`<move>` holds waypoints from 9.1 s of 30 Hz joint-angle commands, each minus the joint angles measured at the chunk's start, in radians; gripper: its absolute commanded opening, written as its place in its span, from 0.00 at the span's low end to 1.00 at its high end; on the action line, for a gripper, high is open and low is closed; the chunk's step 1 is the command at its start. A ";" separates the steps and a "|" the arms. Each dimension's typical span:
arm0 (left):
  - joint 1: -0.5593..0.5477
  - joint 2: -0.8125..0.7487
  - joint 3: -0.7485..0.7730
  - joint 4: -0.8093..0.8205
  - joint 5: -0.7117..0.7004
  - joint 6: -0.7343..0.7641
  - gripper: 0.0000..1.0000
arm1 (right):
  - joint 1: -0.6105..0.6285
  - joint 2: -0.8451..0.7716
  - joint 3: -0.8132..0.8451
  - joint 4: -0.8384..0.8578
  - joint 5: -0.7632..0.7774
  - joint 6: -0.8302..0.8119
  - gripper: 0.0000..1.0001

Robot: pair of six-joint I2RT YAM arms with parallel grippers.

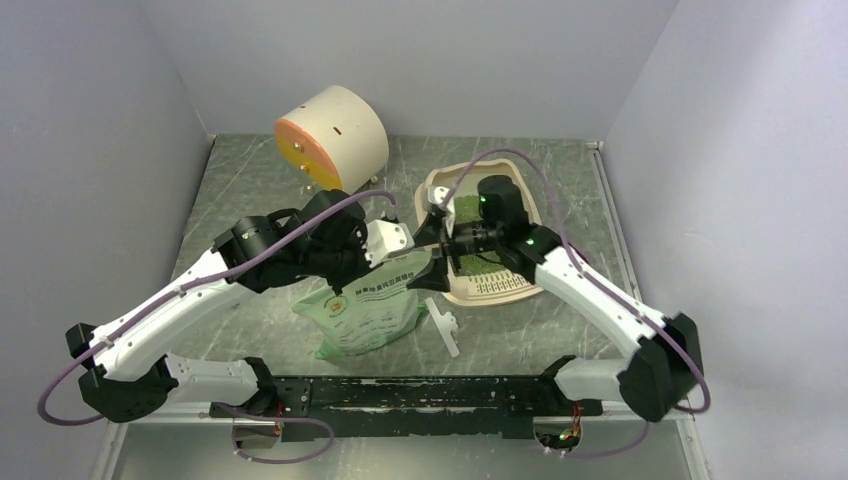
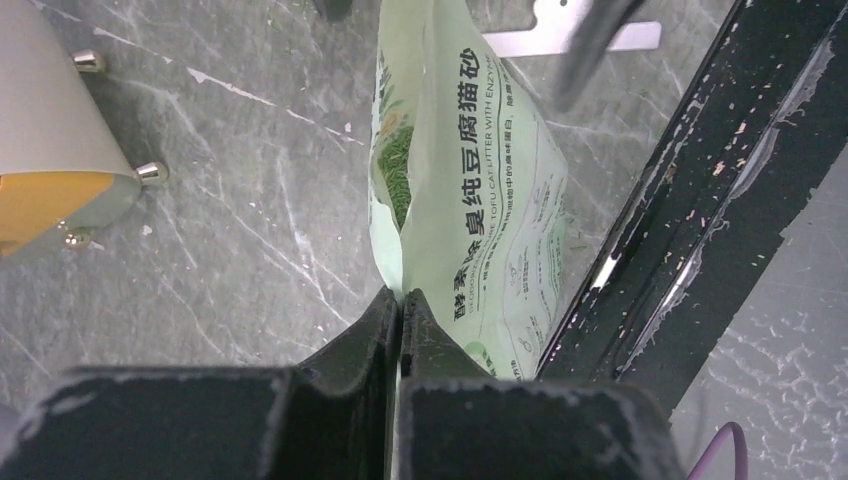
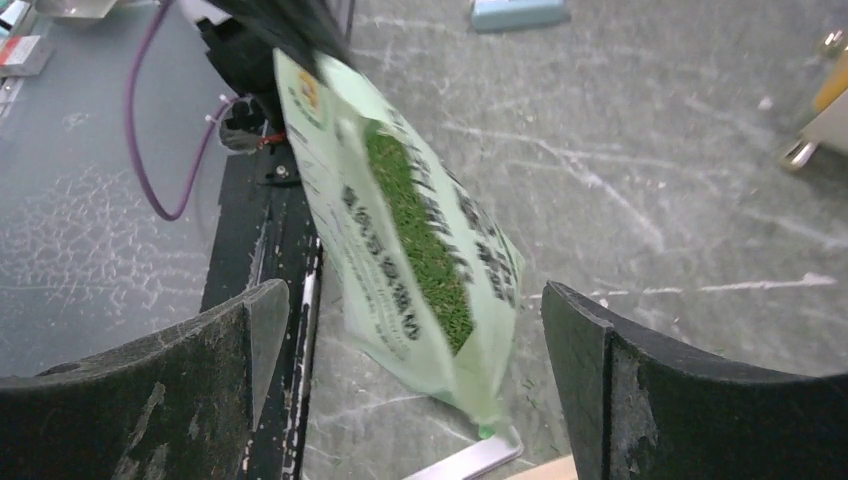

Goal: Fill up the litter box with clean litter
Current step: Close the cat litter bag at the center of the board.

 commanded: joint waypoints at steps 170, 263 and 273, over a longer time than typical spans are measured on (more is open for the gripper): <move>0.561 -0.178 -0.307 0.452 0.714 -0.156 0.80 | 0.153 -0.186 -0.213 0.084 0.308 -0.356 0.00; 0.087 -0.173 -0.585 0.689 0.385 -0.075 0.68 | -0.016 -0.075 -0.201 0.185 0.016 -0.149 0.00; 0.087 -0.074 -0.533 0.568 0.189 -0.080 0.05 | -0.027 -0.116 -0.198 0.158 0.006 -0.172 0.00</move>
